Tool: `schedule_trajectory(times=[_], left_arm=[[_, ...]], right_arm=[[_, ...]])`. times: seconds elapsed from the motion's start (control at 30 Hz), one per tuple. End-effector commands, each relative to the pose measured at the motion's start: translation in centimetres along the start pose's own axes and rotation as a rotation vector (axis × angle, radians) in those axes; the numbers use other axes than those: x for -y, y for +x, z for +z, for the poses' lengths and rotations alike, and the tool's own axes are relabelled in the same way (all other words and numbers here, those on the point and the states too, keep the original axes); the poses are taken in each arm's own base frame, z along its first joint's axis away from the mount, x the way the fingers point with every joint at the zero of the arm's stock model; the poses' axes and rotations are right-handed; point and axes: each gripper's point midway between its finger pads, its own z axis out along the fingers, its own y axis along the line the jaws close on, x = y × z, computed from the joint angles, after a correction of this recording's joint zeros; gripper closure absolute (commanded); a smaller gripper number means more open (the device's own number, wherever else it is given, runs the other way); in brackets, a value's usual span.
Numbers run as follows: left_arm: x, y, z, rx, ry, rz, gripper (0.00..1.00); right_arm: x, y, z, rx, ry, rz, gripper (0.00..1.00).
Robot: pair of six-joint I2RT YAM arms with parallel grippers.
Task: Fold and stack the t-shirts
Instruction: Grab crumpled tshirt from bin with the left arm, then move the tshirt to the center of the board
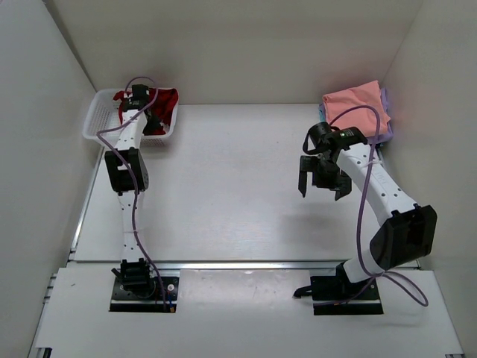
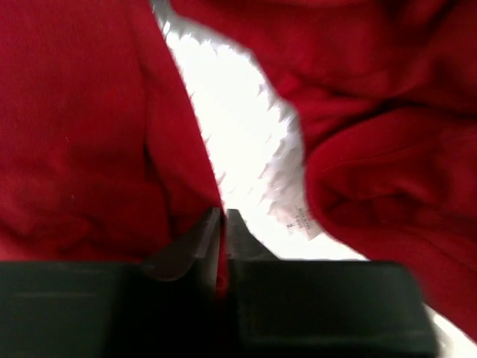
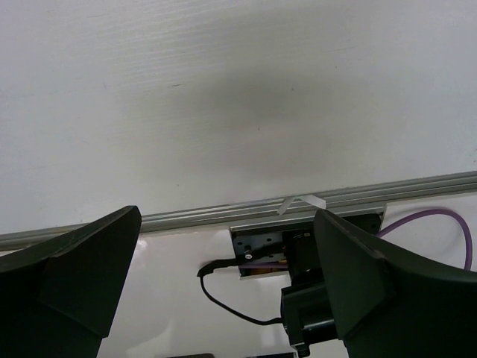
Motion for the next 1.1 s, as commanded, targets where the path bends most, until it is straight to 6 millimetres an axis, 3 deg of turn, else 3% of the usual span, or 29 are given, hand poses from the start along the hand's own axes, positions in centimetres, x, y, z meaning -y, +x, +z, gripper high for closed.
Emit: schedule_trajectory(times=[0.0, 0.13, 0.23, 0.33, 0.37, 0.4, 0.43, 0.47, 0.5, 0.53, 0.57, 0.63, 0.67, 0.73, 0.77, 0.83, 1.0, 1.03, 1.07], left_arm=[[2.5, -3.3, -2.9, 0.065, 0.113, -0.062, 0.84], [3.4, -7.2, -6.2, 0.177, 0.172, -0.081, 0.99], [4.3, -10.3, -10.3, 0.269, 0.217, -0.082, 1.00], [5.3, -13.6, -17.8, 0.401, 0.264, -0.079, 1.00], [5.0, -14.0, -18.9, 0.415, 0.272, -0.084, 1.00], [5.7, -14.8, -21.9, 0.464, 0.309, -0.085, 1.00], [6.3, -15.1, -23.1, 0.481, 0.342, -0.084, 1.00], [6.6, -16.1, -27.9, 0.535, 0.399, -0.101, 1.00], [6.9, -16.1, -29.5, 0.553, 0.419, -0.094, 1.00], [7.6, -16.1, -32.8, 0.580, 0.463, -0.100, 1.00], [7.4, -16.1, -33.8, 0.589, 0.469, -0.106, 1.00], [9.0, -14.9, -40.7, 0.643, 0.550, -0.129, 1.00], [9.3, -14.3, -41.6, 0.640, 0.567, -0.134, 1.00], [10.1, -12.8, -48.0, 0.672, 0.681, -0.164, 1.00], [10.8, -11.5, -48.8, 0.643, 0.721, -0.153, 1.00], [12.1, -8.9, -53.9, 0.609, 0.869, -0.170, 1.00], [17.0, -1.2, -58.0, 0.320, 1.176, -0.097, 1.00], [17.7, 0.5, -58.5, 0.267, 1.201, -0.074, 1.00], [18.2, 1.9, -57.3, 0.222, 1.193, -0.049, 1.00]], right_arm=[[-0.3, -0.9, -0.6, 0.026, -0.010, -0.017, 0.01], [-0.6, -1.2, -0.3, 0.020, -0.005, -0.021, 0.01], [-1.0, -1.5, -0.4, 0.029, -0.005, -0.033, 0.01], [-1.4, -1.4, -0.4, 0.030, -0.004, -0.062, 0.01], [-1.5, -1.5, -0.6, 0.040, -0.009, -0.058, 0.00], [-1.6, -1.5, -0.7, 0.043, -0.016, -0.063, 0.00], [-1.7, -1.5, -0.5, 0.047, -0.010, -0.064, 0.01], [-1.6, -1.7, -0.8, 0.069, -0.019, -0.060, 0.01], [-1.5, -1.7, -1.1, 0.078, -0.024, -0.052, 0.01], [-1.1, -1.6, -1.2, 0.085, -0.018, -0.044, 0.01], [-1.2, -1.4, -1.0, 0.090, -0.026, -0.049, 0.01], [-0.5, -1.9, -1.5, 0.118, -0.041, -0.005, 0.01], [-0.4, -1.9, -1.6, 0.128, -0.051, -0.009, 0.01], [-0.4, -2.4, -2.1, 0.170, -0.078, 0.000, 0.01], [-0.5, -2.6, -2.2, 0.193, -0.086, -0.003, 0.01], [-0.9, -2.9, -2.4, 0.223, -0.101, -0.016, 0.01], [-3.1, -2.5, -2.1, 0.259, -0.166, -0.059, 0.01], [-3.3, -2.3, -2.0, 0.262, -0.178, -0.060, 0.01], [-3.7, -2.0, -1.6, 0.257, -0.188, -0.064, 0.01]])
